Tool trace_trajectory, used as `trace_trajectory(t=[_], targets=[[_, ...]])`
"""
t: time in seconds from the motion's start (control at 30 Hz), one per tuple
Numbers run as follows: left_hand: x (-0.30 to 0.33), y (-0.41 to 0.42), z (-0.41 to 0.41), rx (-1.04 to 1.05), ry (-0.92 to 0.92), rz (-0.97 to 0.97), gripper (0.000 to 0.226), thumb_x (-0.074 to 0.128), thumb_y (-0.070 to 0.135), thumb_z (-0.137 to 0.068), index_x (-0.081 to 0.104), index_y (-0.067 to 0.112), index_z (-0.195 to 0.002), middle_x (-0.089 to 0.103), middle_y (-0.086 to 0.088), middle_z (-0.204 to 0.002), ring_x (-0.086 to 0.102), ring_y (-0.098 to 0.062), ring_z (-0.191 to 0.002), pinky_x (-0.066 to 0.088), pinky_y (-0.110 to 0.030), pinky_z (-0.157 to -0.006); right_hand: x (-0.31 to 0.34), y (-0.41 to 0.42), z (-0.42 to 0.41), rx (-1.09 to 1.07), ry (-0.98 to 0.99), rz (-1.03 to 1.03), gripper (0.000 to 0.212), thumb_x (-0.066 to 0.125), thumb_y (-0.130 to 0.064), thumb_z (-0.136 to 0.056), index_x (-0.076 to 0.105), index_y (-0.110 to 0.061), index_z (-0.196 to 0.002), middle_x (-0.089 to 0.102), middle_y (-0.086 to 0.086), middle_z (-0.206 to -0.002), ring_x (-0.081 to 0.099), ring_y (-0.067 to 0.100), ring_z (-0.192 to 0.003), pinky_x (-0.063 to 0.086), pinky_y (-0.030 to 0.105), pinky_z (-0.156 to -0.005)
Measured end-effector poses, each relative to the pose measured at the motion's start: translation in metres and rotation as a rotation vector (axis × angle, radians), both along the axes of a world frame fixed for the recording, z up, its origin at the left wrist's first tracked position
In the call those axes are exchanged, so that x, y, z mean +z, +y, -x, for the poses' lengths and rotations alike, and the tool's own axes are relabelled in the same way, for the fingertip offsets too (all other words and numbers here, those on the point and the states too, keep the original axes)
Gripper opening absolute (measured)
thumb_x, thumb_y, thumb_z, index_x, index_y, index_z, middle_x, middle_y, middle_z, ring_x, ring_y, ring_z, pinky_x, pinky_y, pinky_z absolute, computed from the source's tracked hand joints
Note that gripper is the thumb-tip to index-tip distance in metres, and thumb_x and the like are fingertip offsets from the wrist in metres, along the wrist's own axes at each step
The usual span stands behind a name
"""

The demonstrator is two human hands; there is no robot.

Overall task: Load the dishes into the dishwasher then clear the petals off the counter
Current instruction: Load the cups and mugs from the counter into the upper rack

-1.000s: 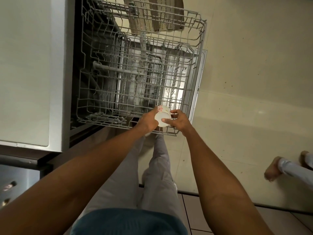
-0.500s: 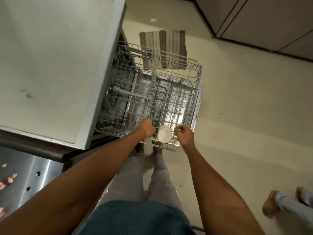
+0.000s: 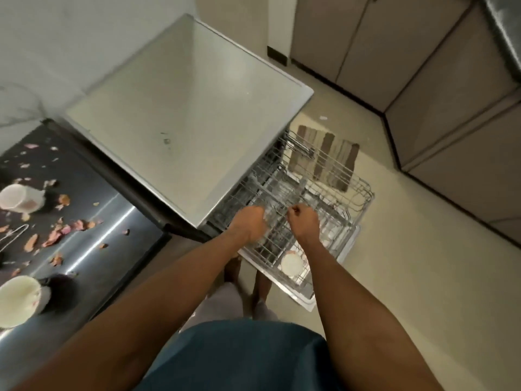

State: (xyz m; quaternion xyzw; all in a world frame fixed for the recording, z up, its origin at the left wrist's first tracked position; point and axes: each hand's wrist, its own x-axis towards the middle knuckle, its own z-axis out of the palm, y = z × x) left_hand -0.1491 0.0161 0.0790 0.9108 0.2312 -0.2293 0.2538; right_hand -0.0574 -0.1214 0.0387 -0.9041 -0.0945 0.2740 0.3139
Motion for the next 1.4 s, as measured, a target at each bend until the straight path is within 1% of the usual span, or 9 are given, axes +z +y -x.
trace_trajectory(t=[0.13,0.27,0.37,0.6,0.67,0.83,1.03,1.23,1.4], targets=[[0.025,0.036,0.022,0.148,-0.096,-0.033,0.022,0.048,0.014,-0.097,0.061,0.001,-0.110,0.066,-0.021,-0.114,0.063,-0.036,-0.103,0.049,-0.043,-0.083,0.029,0.051,0.007,0.237,-0.095,0.063,0.025,0.054,-0.027,-0.105,0.072,-0.009,-0.104,0.073,0.009,-0.090,0.069,0.026,-0.081,0.059,0.039,-0.078],[0.039,0.072,0.049,0.329,-0.146,-0.028,0.028,0.046,0.011,-0.095,0.063,0.005,-0.117,0.065,-0.018,-0.119,0.062,-0.033,-0.106,0.050,-0.037,-0.084,0.056,0.097,0.022,0.493,-0.180,0.135,0.034,0.048,-0.026,-0.107,0.070,-0.002,-0.097,0.072,0.014,-0.087,0.069,0.032,-0.082,0.060,0.043,-0.078],[0.049,0.101,0.079,0.414,-0.182,-0.035,0.032,0.044,0.011,-0.096,0.062,0.004,-0.122,0.064,-0.017,-0.124,0.062,-0.032,-0.110,0.052,-0.039,-0.091,0.062,0.129,0.039,0.570,-0.224,0.095,0.036,0.048,-0.035,-0.105,0.070,-0.008,-0.095,0.072,0.011,-0.087,0.068,0.030,-0.081,0.060,0.046,-0.079],[0.059,0.154,0.179,0.591,-0.252,-0.070,0.030,0.043,0.017,-0.086,0.067,0.009,-0.100,0.070,-0.015,-0.107,0.066,-0.037,-0.099,0.057,-0.046,-0.083,0.074,0.205,0.106,0.650,-0.287,-0.060,0.044,0.040,-0.048,-0.095,0.068,-0.015,-0.088,0.075,0.003,-0.083,0.070,0.024,-0.079,0.058,0.042,-0.073],[0.063,0.164,0.210,0.638,-0.279,-0.081,0.023,0.045,0.015,-0.087,0.067,0.009,-0.094,0.071,-0.015,-0.102,0.066,-0.037,-0.095,0.055,-0.041,-0.079,0.079,0.225,0.135,0.692,-0.303,-0.087,0.040,0.042,-0.046,-0.094,0.066,-0.016,-0.082,0.073,0.001,-0.077,0.068,0.024,-0.073,0.057,0.041,-0.069],[0.079,0.190,0.286,0.718,-0.329,-0.154,0.016,0.056,0.011,-0.090,0.068,0.006,-0.098,0.071,-0.018,-0.103,0.063,-0.037,-0.102,0.051,-0.040,-0.082,0.088,0.274,0.210,0.829,-0.400,-0.076,0.038,0.045,-0.046,-0.095,0.067,-0.018,-0.082,0.071,0.004,-0.077,0.067,0.027,-0.073,0.058,0.043,-0.069],[0.094,0.209,0.369,0.913,-0.430,-0.200,0.012,0.053,0.007,-0.089,0.064,0.007,-0.088,0.069,-0.019,-0.099,0.063,-0.036,-0.096,0.045,-0.038,-0.076,0.112,0.319,0.295,1.020,-0.482,-0.107,0.032,0.053,-0.038,-0.097,0.073,-0.014,-0.090,0.075,0.013,-0.090,0.068,0.037,-0.086,0.055,0.042,-0.072],[0.095,0.215,0.448,1.078,-0.453,-0.242,0.016,0.050,0.010,-0.093,0.065,0.007,-0.087,0.069,-0.013,-0.093,0.064,-0.031,-0.088,0.049,-0.040,-0.074,0.115,0.349,0.365,1.173,-0.539,-0.127,0.032,0.054,-0.041,-0.098,0.074,-0.017,-0.090,0.075,0.008,-0.088,0.069,0.029,-0.081,0.053,0.037,-0.067],[0.093,0.219,0.504,1.197,-0.463,-0.321,0.012,0.051,0.010,-0.091,0.059,0.010,-0.082,0.067,-0.013,-0.089,0.063,-0.031,-0.086,0.046,-0.040,-0.069,0.118,0.367,0.420,1.295,-0.541,-0.149,0.029,0.057,-0.034,-0.098,0.074,-0.014,-0.086,0.072,0.006,-0.082,0.062,0.020,-0.070,0.040,0.031,-0.062]])
